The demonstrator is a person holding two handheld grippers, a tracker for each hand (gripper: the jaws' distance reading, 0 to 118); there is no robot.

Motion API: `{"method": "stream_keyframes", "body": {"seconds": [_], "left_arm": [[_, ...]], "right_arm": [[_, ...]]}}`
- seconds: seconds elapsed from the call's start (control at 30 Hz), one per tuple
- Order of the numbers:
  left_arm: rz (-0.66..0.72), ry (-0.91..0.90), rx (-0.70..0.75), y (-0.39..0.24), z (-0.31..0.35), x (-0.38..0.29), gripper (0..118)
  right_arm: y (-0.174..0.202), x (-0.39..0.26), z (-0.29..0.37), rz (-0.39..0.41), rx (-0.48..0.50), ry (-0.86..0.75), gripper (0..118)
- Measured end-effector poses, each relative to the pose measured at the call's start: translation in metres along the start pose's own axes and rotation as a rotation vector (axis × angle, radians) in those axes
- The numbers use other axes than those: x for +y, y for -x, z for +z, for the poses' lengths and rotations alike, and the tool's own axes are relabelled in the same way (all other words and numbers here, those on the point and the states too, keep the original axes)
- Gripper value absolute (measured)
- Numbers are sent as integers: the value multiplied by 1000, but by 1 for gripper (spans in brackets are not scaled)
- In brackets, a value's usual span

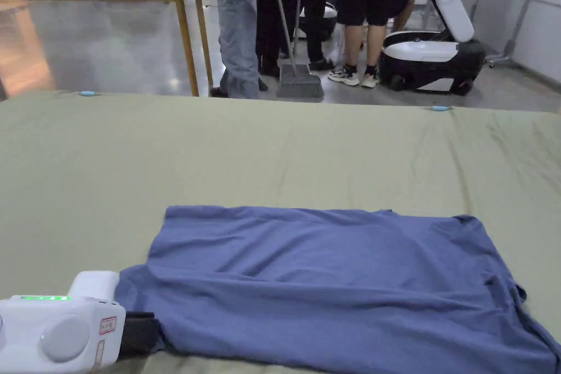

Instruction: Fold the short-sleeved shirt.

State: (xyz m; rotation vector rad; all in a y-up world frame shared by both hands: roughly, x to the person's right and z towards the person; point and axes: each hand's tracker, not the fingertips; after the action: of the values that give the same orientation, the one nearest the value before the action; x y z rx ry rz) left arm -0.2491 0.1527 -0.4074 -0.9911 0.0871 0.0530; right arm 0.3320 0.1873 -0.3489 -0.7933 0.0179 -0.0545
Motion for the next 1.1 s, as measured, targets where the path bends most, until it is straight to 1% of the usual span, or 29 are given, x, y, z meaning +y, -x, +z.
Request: {"method": "stream_keyframes", "body": {"seconds": [0.03,0.1,0.13,0.17,0.23,0.27,0.3,0.33,0.37,0.4,0.43,0.47,0.5,0.53,0.63,0.67,0.73,0.77,0.8,0.83,0.97,1.1], "left_arm": [[0,-10,-14,2,2,-2,74],[18,-13,-65,-2,2,-2,15],[13,-25,-55,-4,3,0,10],[2,-21,-54,-3,5,0,10],[-6,-17,-54,-2,4,1,9],[-2,-17,-55,-1,4,1,9],[-2,-14,-59,1,4,1,9],[-4,-16,-59,1,5,1,9],[-8,-17,-59,1,6,2,9],[-12,-15,-59,1,6,3,9],[-14,-17,-59,3,6,2,9],[-16,-17,-60,4,6,2,9],[-17,-14,-61,4,6,3,9],[-15,-12,-63,5,6,3,9],[-18,-8,-65,7,5,4,9],[-18,-8,-66,8,5,4,9],[-20,-10,-60,9,8,3,9],[-27,-12,-52,10,12,3,9],[-37,-16,-44,11,15,3,8],[-51,-21,-34,10,20,3,8],[-31,-40,-51,18,36,2,6],[-47,-41,-46,17,49,-6,6]], "right_arm": [[0,-1,-1,4,1,9,0],[-1,-2,-4,7,3,15,0],[1,-3,-5,7,3,17,1],[0,-2,-6,0,7,18,12],[-3,0,-9,-25,35,27,96],[-3,0,-14,-38,62,53,118],[-3,1,-12,-38,52,60,115],[0,6,-8,-32,51,34,114],[2,9,-10,-35,42,59,114],[-12,3,-34,-34,37,64,113],[-14,4,-42,-36,34,64,110],[-16,6,-48,-39,36,71,103],[-18,8,-53,-40,41,81,80],[-10,7,-55,-39,46,91,60],[-8,7,-71,-11,37,128,10],[-5,5,-71,-8,51,132,5],[1,4,-66,-2,51,121,5],[5,5,-60,36,22,98,5],[7,5,-52,56,18,83,4],[7,5,-46,60,19,80,4],[1,5,-19,53,34,65,4],[-4,1,7,28,43,36,4]]}}
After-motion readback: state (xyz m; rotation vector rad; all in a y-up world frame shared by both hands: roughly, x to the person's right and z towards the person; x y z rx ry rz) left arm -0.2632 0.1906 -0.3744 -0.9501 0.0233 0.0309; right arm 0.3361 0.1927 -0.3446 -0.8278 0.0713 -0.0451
